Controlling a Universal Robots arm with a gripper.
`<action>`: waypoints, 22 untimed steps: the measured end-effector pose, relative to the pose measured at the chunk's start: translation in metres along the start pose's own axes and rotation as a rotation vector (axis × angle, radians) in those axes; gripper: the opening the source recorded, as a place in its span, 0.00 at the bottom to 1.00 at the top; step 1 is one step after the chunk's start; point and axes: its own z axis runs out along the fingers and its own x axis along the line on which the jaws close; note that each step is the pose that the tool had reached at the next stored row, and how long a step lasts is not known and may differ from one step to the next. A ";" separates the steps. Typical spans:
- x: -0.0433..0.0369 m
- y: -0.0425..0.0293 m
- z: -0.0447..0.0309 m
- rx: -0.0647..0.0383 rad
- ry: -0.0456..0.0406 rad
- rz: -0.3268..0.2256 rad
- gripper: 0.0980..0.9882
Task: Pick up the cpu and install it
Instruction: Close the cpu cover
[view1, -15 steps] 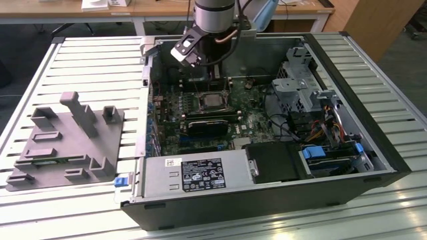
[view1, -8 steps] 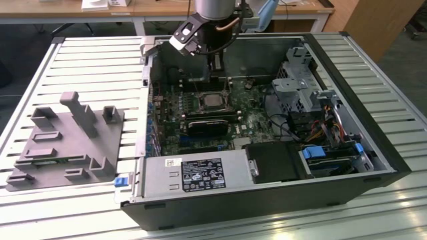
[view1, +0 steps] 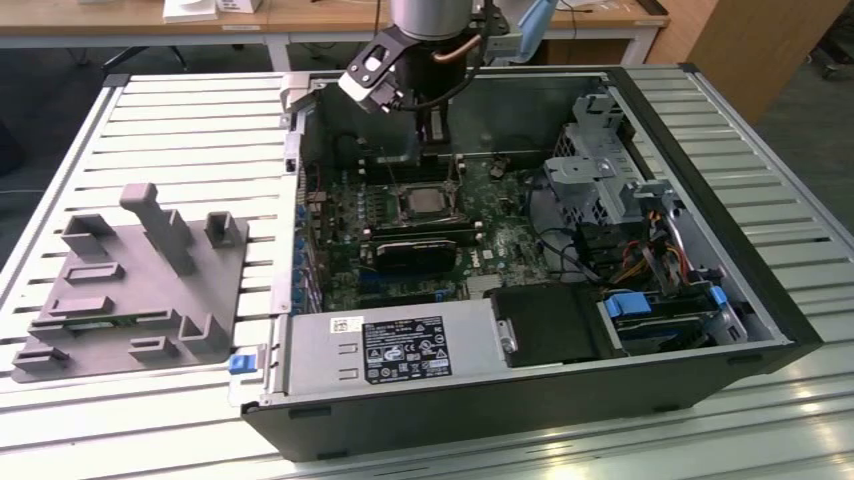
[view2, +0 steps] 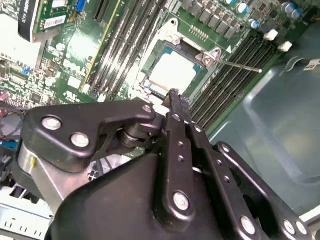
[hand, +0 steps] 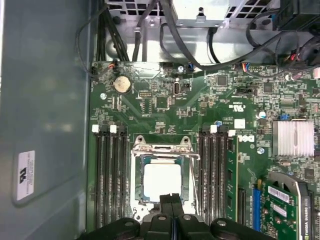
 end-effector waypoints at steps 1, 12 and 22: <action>0.0000 0.0000 -0.0011 0.000 -0.0003 0.000 0.01; 0.0001 0.0194 -0.0064 0.001 0.0003 0.000 0.01; 0.0008 0.0300 -0.0005 0.002 0.0174 0.001 0.01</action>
